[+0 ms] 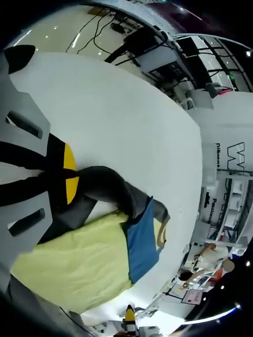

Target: Fold the garment on the visible template until the final outline fits inside the template.

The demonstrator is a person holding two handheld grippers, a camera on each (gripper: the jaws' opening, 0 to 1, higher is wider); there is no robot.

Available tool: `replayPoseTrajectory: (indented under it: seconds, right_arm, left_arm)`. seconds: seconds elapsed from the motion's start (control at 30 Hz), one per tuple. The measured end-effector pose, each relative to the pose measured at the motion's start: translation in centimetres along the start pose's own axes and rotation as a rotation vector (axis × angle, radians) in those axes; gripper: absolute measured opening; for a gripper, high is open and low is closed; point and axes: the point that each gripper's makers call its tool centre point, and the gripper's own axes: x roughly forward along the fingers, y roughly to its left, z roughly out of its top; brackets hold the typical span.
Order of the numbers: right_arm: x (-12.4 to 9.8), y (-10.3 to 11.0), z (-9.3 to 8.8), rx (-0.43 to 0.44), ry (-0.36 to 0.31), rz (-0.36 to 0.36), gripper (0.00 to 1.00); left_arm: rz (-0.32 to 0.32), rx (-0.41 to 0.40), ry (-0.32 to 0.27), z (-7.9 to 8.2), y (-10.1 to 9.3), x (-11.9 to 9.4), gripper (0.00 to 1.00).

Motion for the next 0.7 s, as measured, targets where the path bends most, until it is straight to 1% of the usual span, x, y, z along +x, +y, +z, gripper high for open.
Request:
replayPoseTrajectory:
  seconds: [0.17, 0.2, 0.23, 0.27, 0.3, 0.33, 0.37, 0.4, 0.43, 0.47, 0.5, 0.57, 0.6, 0.7]
  right_arm:
    - [0.1, -0.1, -0.1, -0.003, 0.004, -0.002, 0.32]
    - [0.1, -0.1, -0.2, -0.004, 0.009, -0.003, 0.32]
    - [0.1, -0.1, -0.2, -0.004, 0.011, -0.003, 0.32]
    - [0.1, -0.1, -0.3, -0.008, 0.018, -0.003, 0.32]
    - [0.2, -0.1, -0.4, -0.014, 0.023, -0.003, 0.32]
    - [0.2, 0.0, -0.4, -0.014, 0.023, -0.002, 0.32]
    - [0.2, 0.0, -0.4, -0.013, 0.023, -0.001, 0.32]
    - [0.2, 0.0, -0.5, -0.009, 0.023, 0.0, 0.32]
    - [0.2, 0.0, -0.5, -0.008, 0.023, 0.0, 0.32]
    - [0.2, -0.1, -0.5, -0.008, 0.024, -0.003, 0.32]
    - [0.2, -0.1, -0.5, -0.005, 0.025, -0.004, 0.32]
    - [0.2, -0.2, -0.6, -0.001, 0.025, -0.005, 0.31]
    - [0.2, -0.2, -0.6, 0.001, 0.026, -0.006, 0.31]
    - [0.1, -0.3, -0.6, 0.004, 0.027, -0.01, 0.31]
  left_arm:
    - [0.023, 0.025, -0.051, 1.8, 0.1, -1.2, 0.0]
    - [0.043, 0.062, -0.059, 2.4, 0.3, -1.5, 0.0]
    - [0.07, 0.135, -0.04, 2.6, 0.6, -1.8, 0.0]
    - [0.08, 0.156, -0.034, 2.8, 0.6, -1.9, 0.0]
    - [0.081, 0.161, -0.046, 3.3, 0.5, -2.0, 0.0]
    - [0.08, 0.148, -0.07, 4.2, 0.3, -2.2, 0.0]
    - [0.083, 0.151, -0.075, 4.5, 0.2, -2.3, 0.0]
    - [0.114, 0.202, -0.092, 5.5, 0.6, -2.6, 0.0]
    - [0.12, 0.216, -0.096, 5.8, 0.6, -2.7, 0.0]
    - [0.132, 0.25, -0.108, 6.4, 0.4, -2.9, 0.0]
    - [0.136, 0.261, -0.126, 7.1, 0.1, -3.1, 0.0]
    - [0.141, 0.299, -0.14, 7.8, -0.3, -3.4, 0.0]
    - [0.151, 0.324, -0.158, 8.4, -0.5, -3.5, 0.0]
    - [0.136, 0.362, -0.173, 8.7, -1.9, -3.7, 0.0]
